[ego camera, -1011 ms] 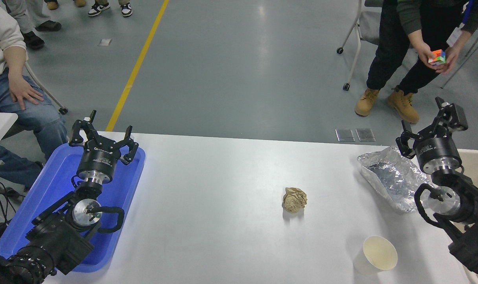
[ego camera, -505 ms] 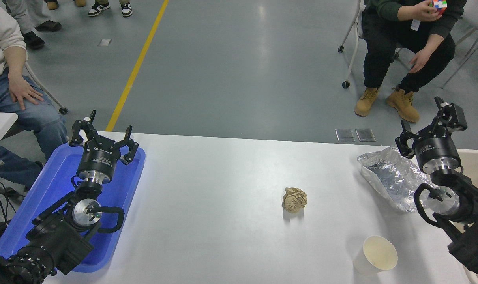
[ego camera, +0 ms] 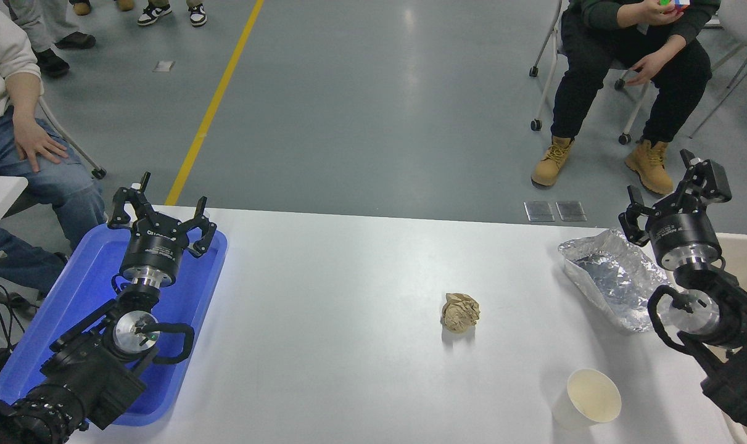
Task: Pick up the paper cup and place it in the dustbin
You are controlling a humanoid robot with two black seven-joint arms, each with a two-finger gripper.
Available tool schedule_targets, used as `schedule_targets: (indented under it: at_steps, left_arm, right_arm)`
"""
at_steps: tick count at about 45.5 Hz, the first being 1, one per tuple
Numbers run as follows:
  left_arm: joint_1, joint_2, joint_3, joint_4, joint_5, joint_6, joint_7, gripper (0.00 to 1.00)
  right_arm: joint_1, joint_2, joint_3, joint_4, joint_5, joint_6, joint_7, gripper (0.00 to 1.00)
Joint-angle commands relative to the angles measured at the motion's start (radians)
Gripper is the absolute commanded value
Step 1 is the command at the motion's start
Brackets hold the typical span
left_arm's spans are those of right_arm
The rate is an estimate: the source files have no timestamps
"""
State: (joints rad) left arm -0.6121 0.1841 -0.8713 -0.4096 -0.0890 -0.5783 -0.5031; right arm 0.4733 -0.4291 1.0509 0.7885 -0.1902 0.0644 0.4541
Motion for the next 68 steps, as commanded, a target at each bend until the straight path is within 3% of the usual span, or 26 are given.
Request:
schedule_targets:
  at_steps: [1, 26, 41, 47, 58, 68]
  left_arm:
    - [0.0, 0.0, 0.0, 0.0, 0.0, 0.0, 0.0, 1.0]
    - [0.0, 0.0, 0.0, 0.0, 0.0, 0.0, 0.0, 1.0]
    - [0.0, 0.0, 0.0, 0.0, 0.0, 0.0, 0.0, 1.0]
    - [0.0, 0.0, 0.0, 0.0, 0.0, 0.0, 0.0, 1.0]
    - [0.0, 0.0, 0.0, 0.0, 0.0, 0.0, 0.0, 1.0]
    - [0.0, 0.0, 0.0, 0.0, 0.0, 0.0, 0.0, 1.0]
  right_arm:
    - [-0.002, -0.002, 0.0, 0.002, 0.0, 0.002, 0.0, 1.0]
    - [0.014, -0.023, -0.057, 0.003, 0.0, 0.002, 0.0, 1.0]
    - [0.103, -0.177, -0.278, 0.008, 0.002, 0.003, 0.0, 1.0]
    - [0.197, -0.289, -0.51, 0.008, 0.002, 0.003, 0.0, 1.0]
    - [0.488, -0.439, -1.158, 0.011, -0.003, 0.015, 0.0, 1.0]
    - [0.861, -0.456, -1.837, 0.015, -0.008, 0.021, 0.0, 1.0]
